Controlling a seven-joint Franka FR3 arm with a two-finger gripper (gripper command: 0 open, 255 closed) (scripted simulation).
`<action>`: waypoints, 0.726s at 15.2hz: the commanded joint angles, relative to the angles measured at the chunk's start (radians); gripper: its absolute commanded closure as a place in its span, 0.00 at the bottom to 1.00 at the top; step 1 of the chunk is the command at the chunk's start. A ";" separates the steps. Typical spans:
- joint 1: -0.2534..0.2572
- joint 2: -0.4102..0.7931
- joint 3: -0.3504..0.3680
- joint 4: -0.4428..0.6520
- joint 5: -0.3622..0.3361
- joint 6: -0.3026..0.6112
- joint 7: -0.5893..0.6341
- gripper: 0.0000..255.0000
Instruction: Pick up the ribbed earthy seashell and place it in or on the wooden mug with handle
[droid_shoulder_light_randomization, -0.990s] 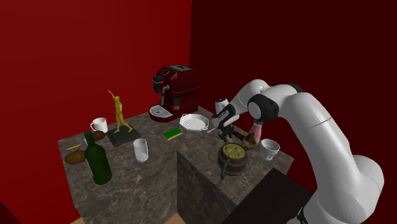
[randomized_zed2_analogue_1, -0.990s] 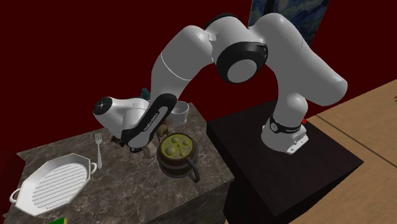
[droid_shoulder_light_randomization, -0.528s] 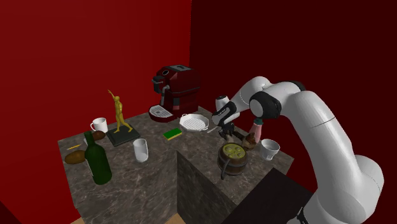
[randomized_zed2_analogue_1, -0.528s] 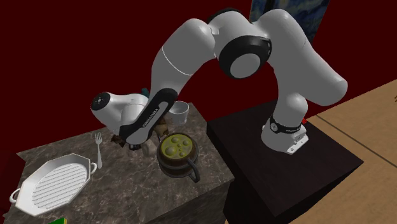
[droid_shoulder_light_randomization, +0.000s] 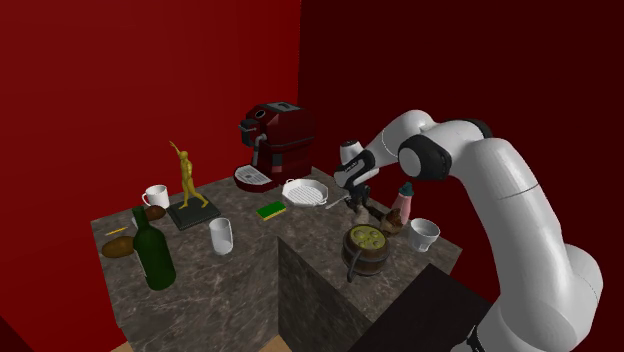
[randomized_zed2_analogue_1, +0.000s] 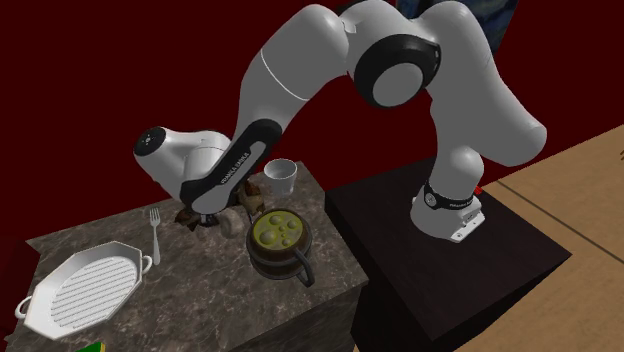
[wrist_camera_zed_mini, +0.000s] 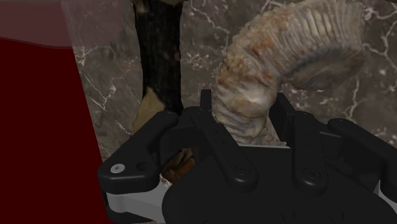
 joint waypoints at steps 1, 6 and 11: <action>0.002 -0.018 -0.003 -0.001 -0.002 -0.016 -0.003 1.00; 0.009 -0.064 -0.010 -0.006 -0.008 -0.056 -0.011 1.00; 0.015 -0.108 -0.016 -0.006 -0.014 -0.099 -0.018 1.00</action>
